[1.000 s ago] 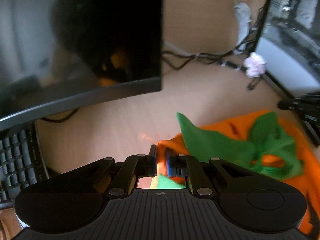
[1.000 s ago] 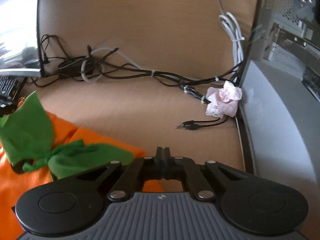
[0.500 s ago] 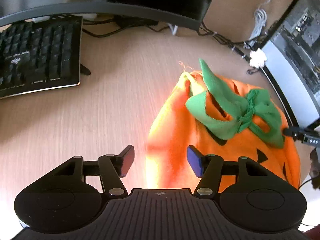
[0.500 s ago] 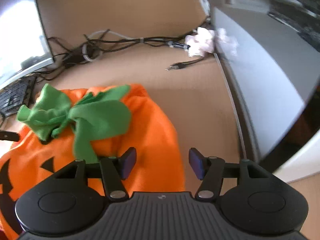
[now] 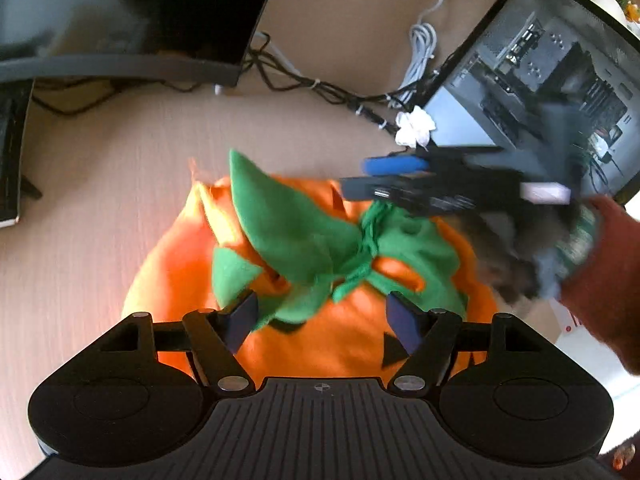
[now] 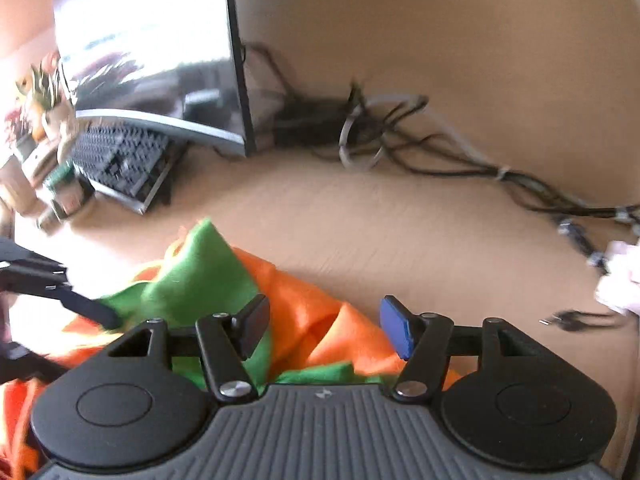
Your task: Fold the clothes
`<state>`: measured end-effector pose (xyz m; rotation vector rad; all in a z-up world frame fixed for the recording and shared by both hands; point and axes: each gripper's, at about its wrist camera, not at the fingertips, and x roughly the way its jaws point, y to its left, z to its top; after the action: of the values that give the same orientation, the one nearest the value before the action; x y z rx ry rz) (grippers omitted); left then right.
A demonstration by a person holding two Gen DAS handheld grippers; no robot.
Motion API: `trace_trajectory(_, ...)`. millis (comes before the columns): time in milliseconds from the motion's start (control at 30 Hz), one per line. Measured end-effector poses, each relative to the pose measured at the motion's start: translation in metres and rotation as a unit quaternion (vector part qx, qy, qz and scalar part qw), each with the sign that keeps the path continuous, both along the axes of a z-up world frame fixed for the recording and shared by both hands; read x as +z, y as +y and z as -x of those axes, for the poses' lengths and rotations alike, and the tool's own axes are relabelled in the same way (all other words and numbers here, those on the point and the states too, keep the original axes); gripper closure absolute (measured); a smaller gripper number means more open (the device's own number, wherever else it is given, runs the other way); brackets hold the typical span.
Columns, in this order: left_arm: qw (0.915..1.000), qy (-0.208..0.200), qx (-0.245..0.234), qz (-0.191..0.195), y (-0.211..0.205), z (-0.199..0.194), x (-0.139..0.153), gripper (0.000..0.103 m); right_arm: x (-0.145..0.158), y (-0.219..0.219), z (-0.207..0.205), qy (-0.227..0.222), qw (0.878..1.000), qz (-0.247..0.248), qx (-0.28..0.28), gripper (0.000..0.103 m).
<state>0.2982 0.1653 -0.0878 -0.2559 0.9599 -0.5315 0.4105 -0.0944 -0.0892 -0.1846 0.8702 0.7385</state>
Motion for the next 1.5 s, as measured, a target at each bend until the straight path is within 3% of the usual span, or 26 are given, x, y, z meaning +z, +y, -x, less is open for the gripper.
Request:
trace_trajectory(100,0.9996,0.006,0.027,0.009,0.018,0.008,0.002,0.018,-0.021,0.005,-0.014,0.022,0.999,0.01,0.021,0.042)
trace_trajectory(167,0.9984,0.01,0.052,0.017,0.031,0.007,0.004,0.017,-0.03,0.007,-0.013,0.027,0.999,0.01,0.033,0.051)
trace_trajectory(233,0.9965,0.014,0.075,0.032,0.044,0.006,0.007,0.016,-0.027,0.012,-0.006,0.018,0.999,0.013,0.046,0.079)
trace_trajectory(300,0.9942,0.016,0.095,0.047,0.055,0.005,0.011,0.016,-0.013,0.016,0.01,-0.012,0.998,0.024,0.049,0.093)
trace_trajectory(367,0.9933,0.004,0.102,0.054,0.059,0.002,0.019,0.015,0.011,0.016,0.036,-0.054,0.996,0.024,0.06,0.095)
trace_trajectory(467,0.9927,-0.022,0.096,0.07,0.059,-0.003,0.035,0.009,0.045,0.006,0.083,-0.077,0.993,0.006,0.091,0.095)
trace_trajectory(600,0.9944,-0.038,0.068,0.071,0.045,-0.014,0.044,0.009,0.045,-0.001,0.14,-0.049,0.991,0.007,0.122,0.095)
trace_trajectory(700,0.999,-0.018,0.032,0.025,0.018,-0.019,0.028,0.009,0.028,-0.005,0.174,-0.009,0.991,0.015,0.134,0.094)
trace_trajectory(800,0.9983,0.01,-0.014,-0.055,-0.007,-0.015,0.004,0.009,0.016,-0.011,0.203,0.025,0.99,0.015,0.138,0.093)
trace_trajectory(867,0.9917,0.015,-0.048,-0.118,-0.018,-0.005,-0.01,0.009,0.03,-0.028,0.204,0.031,0.994,-0.012,0.104,0.088)
trace_trajectory(933,0.9867,0.01,-0.069,-0.147,-0.019,0.005,-0.014,0.009,0.048,-0.051,0.199,0.028,0.998,-0.037,0.043,0.065)
trace_trajectory(1000,0.9834,0.006,-0.079,-0.163,-0.018,0.013,-0.014,0.009,0.061,-0.075,0.189,0.025,0.998,-0.053,-0.035,0.049)
trace_trajectory(1067,0.9836,0.005,-0.073,-0.165,-0.014,0.015,-0.009,0.009,0.062,-0.1,0.179,0.041,0.99,-0.066,-0.114,0.047)
trace_trajectory(1167,0.9841,0.006,-0.062,-0.166,-0.004,0.016,-0.005,0.008,0.035,-0.121,0.167,0.102,0.967,-0.066,-0.225,0.047)
trace_trajectory(1267,0.9841,-0.002,-0.051,-0.17,0.007,0.018,0.005,0.008,0.004,-0.124,0.166,0.15,0.944,-0.08,-0.282,0.047)
trace_trajectory(1367,0.9879,-0.005,-0.03,-0.152,0.02,0.019,0.024,0.008,-0.013,-0.121,0.17,0.171,0.934,-0.099,-0.298,0.047)
trace_trajectory(1433,0.995,0.044,-0.009,-0.089,0.036,0.013,0.027,0.008,-0.017,-0.12,0.175,0.164,0.935,-0.095,-0.299,0.047)
trace_trajectory(1500,0.9942,0.104,0.011,-0.025,0.049,0.007,0.019,0.008,-0.015,-0.115,0.177,0.157,0.938,-0.089,-0.296,0.047)
